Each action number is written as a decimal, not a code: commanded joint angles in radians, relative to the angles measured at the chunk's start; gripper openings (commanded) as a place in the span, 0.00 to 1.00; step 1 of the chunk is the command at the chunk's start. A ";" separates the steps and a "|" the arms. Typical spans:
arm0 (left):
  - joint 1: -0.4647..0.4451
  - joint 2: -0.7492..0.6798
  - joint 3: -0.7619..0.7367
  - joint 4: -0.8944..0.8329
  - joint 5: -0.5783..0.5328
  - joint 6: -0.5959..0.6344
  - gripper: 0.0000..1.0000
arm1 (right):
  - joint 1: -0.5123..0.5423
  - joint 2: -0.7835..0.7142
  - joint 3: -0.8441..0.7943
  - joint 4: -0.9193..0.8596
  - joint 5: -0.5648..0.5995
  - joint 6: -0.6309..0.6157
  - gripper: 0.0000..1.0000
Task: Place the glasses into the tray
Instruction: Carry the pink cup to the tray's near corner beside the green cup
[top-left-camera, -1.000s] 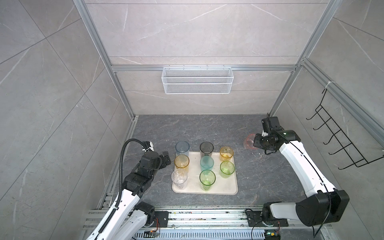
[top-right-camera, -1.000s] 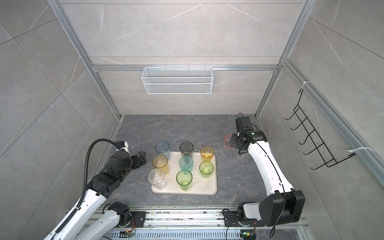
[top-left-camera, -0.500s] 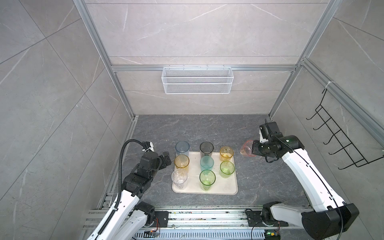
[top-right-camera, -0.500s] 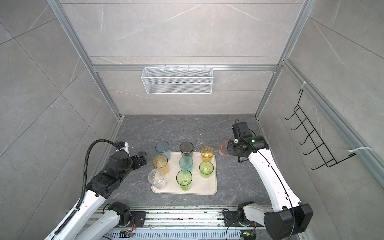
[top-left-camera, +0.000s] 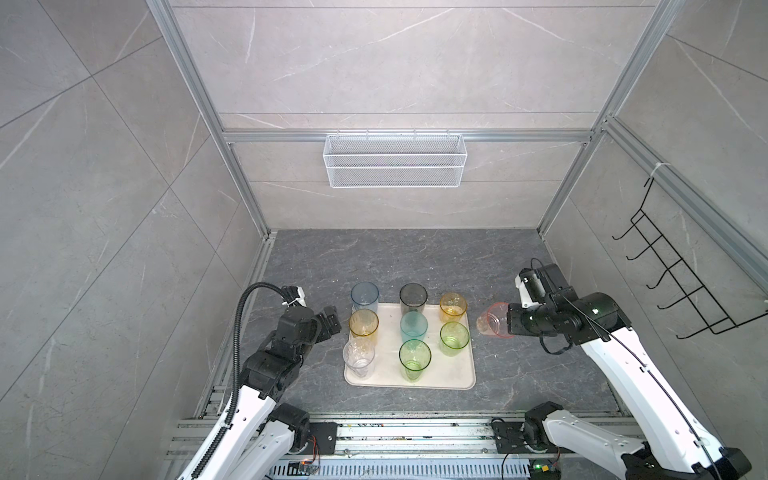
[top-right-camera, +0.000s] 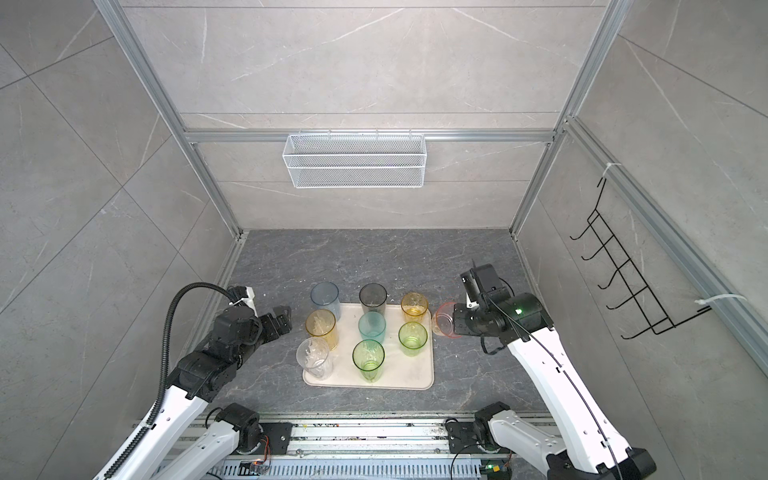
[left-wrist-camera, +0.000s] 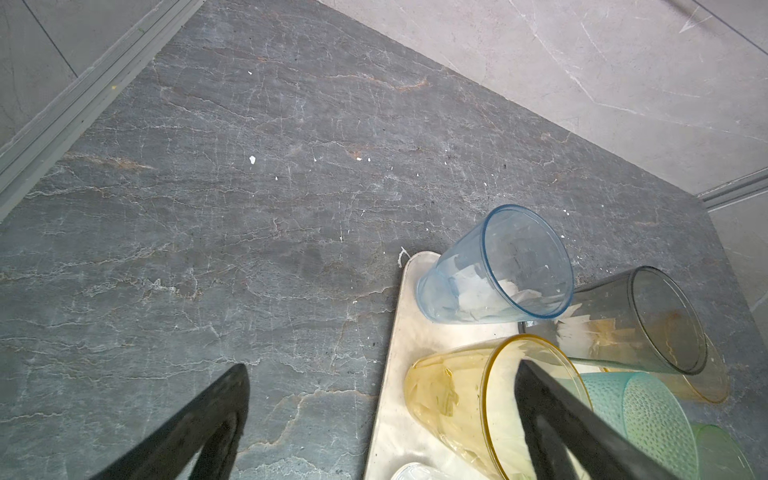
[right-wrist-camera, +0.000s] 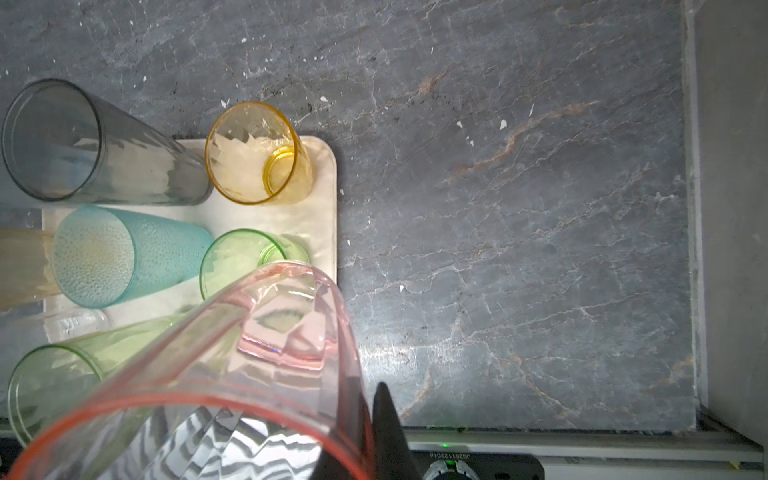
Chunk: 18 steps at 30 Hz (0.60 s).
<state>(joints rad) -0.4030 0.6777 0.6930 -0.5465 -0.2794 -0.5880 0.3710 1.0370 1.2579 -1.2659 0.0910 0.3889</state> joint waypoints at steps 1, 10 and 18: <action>0.006 -0.003 0.026 0.007 0.005 -0.012 1.00 | 0.021 -0.033 -0.034 -0.060 -0.023 0.019 0.00; 0.005 0.029 0.037 0.016 0.014 -0.013 1.00 | 0.099 -0.080 -0.145 -0.057 -0.053 0.069 0.00; 0.006 0.042 0.052 0.007 0.006 -0.004 1.00 | 0.286 -0.046 -0.242 0.035 -0.037 0.208 0.00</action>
<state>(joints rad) -0.4030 0.7158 0.6979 -0.5468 -0.2779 -0.5880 0.6090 0.9802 1.0382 -1.2804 0.0479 0.5156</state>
